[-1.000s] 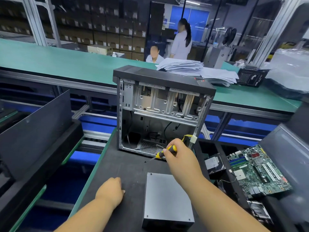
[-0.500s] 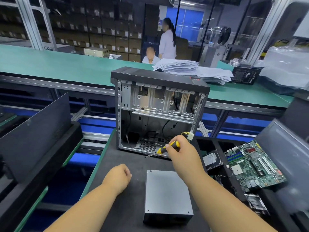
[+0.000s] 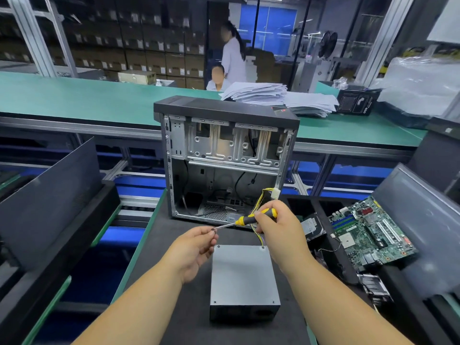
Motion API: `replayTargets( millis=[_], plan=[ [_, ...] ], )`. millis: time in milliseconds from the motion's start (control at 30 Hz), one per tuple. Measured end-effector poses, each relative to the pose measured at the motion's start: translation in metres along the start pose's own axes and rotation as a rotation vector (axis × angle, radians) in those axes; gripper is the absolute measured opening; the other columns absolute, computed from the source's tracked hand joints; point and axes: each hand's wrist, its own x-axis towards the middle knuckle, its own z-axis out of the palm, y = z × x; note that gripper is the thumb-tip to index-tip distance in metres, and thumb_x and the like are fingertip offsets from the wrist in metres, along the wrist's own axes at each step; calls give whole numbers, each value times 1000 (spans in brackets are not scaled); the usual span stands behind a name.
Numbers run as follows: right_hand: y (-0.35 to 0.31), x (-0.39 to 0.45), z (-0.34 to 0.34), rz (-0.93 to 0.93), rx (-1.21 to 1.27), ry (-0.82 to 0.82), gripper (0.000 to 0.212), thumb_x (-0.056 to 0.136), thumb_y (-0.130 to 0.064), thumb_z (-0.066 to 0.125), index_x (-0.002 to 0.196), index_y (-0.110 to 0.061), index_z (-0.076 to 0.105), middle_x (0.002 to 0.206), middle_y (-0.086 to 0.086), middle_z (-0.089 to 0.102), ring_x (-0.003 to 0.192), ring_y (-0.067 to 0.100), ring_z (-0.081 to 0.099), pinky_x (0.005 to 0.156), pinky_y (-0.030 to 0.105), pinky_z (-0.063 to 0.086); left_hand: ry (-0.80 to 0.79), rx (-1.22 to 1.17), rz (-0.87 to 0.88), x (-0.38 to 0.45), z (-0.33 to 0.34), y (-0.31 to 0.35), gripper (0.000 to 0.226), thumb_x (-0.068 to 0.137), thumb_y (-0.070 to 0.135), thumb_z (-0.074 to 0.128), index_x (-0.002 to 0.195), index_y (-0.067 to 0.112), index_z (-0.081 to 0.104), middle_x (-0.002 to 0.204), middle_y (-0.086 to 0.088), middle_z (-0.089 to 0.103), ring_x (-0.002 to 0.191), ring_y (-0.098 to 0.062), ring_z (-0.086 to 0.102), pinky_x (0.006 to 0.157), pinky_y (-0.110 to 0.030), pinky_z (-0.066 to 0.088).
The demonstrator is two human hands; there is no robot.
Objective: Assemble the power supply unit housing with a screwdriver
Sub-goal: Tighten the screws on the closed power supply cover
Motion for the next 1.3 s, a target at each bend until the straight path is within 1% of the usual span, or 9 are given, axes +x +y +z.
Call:
replayTargets(
  millis=[67,267,467,600,667,767,967,1167,1300],
  plan=[
    [7,-3,-4,0,29,3,13,92,-22,56,80,-29,58,64,-11,67,59,2,56,63,37,48,8,-37,-21,-1,2,-5,8,95,4,57,98,4,65,75,-2,66,64,-9,59,56,-18,53],
    [20,-9,-15,13,-2,13,19,93,-24,58,80,-37,58,68,-2,66,57,2,54,62,33,46,24,-96,-57,-2,9,-17,6,94,5,58,96,4,64,72,-2,67,61,-9,61,55,-20,54],
    [23,-14,-25,-7,-18,9,15,93,-24,59,80,-32,57,71,-3,66,72,18,61,64,32,48,50,-111,-71,-9,19,-22,5,93,3,60,94,4,65,69,-3,67,60,-10,61,53,-20,54],
    [21,-19,-37,-38,-2,8,14,93,-21,57,81,-27,57,68,-9,66,56,3,52,48,11,39,45,-94,-74,-16,26,-23,6,91,3,62,97,2,65,70,-4,68,61,-11,61,54,-21,55],
    [22,-21,-44,-42,-11,0,11,93,-21,57,83,-25,57,69,-8,67,50,1,47,45,12,36,56,-97,-75,-20,30,-25,7,91,3,62,98,1,65,70,-5,68,61,-11,61,54,-21,55],
    [26,-27,-51,-40,-42,-27,11,94,-22,57,84,-25,57,72,-2,67,49,1,46,52,22,36,79,-99,-73,-26,37,-30,7,92,3,61,97,1,65,70,-5,68,61,-11,61,53,-20,54],
    [33,-37,-67,-56,9,-47,8,93,-16,57,86,-20,57,64,-14,65,47,-1,47,45,10,33,93,-103,-92,-41,50,-42,4,90,3,64,93,1,66,71,-6,67,61,-12,61,53,-21,54],
    [28,-53,-77,-58,-9,-50,10,94,-20,57,85,-24,57,71,5,63,47,7,37,48,20,32,76,-79,-76,-54,55,-46,2,90,4,64,89,4,65,71,-4,66,62,-11,61,54,-20,55],
    [22,-64,-75,-71,12,-57,4,94,-13,55,91,-15,56,63,-16,66,45,6,33,42,12,30,48,-85,-80,-60,50,-45,2,90,4,63,92,4,65,71,-4,67,62,-11,61,54,-21,55]
  ],
)
